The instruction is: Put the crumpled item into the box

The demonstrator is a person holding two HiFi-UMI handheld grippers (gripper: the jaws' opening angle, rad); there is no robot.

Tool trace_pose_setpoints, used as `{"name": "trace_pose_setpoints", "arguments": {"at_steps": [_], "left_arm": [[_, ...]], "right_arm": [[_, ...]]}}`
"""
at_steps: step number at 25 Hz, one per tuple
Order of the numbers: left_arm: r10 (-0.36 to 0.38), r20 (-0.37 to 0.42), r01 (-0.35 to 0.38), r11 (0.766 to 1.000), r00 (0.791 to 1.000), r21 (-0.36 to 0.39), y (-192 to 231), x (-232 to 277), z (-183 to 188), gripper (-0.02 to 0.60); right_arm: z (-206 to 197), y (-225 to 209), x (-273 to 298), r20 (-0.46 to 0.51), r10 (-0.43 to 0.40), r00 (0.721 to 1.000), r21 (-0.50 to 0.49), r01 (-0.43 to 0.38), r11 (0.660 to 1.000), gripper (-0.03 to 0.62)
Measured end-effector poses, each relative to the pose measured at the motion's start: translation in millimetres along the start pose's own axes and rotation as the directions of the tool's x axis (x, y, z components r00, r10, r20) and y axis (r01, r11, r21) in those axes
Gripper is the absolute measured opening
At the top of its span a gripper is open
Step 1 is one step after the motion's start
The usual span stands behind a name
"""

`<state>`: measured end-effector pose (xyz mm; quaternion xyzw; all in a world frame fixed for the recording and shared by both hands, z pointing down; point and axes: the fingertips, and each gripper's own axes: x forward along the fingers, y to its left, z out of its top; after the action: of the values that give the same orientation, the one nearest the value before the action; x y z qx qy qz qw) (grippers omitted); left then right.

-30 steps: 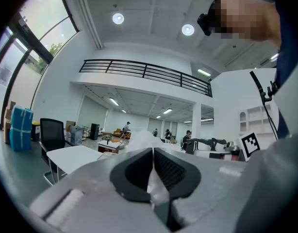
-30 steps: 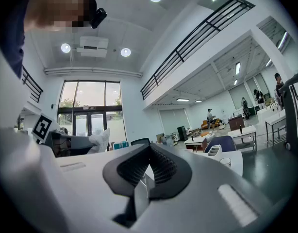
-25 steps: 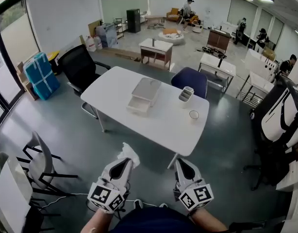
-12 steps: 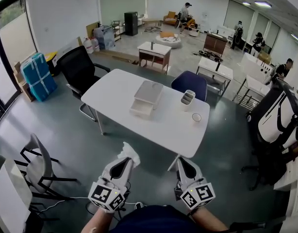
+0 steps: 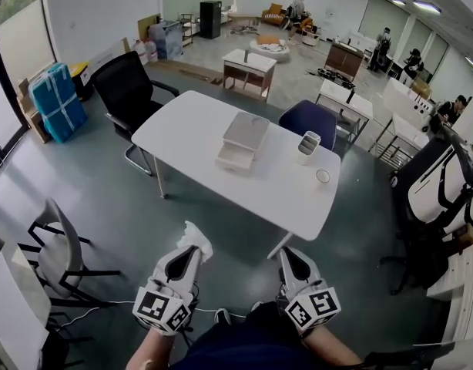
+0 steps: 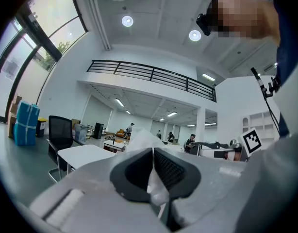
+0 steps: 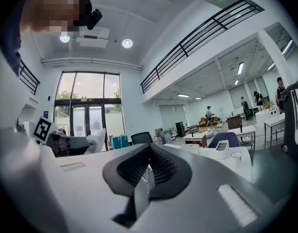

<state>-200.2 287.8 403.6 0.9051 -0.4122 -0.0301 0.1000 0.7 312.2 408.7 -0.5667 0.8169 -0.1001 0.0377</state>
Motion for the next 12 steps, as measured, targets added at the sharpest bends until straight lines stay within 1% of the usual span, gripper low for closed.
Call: {"name": "trace_pose_setpoints", "arguments": {"at_steps": [3,8,12], "left_arm": [[0.001,-0.003,-0.001,1.0,1.0,-0.004,7.1,5.2,0.5,0.012],[0.004,-0.023,-0.004,1.0,1.0,-0.013,13.1,29.1,-5.2,0.012],[0.021,-0.039,-0.02,1.0,0.999,0.011,23.8,50.9,-6.9,0.012]], "right_arm": [[1.3,-3.1,8.4,0.002,-0.009,1.0,0.0,0.009,1.0,0.002],[-4.2,-28.0,29.1,-0.001,-0.02,1.0,0.034,0.02,0.999,0.002],[-6.8,-45.8,54.1,-0.007,-0.002,1.0,0.06,0.002,0.998,0.002]]}}
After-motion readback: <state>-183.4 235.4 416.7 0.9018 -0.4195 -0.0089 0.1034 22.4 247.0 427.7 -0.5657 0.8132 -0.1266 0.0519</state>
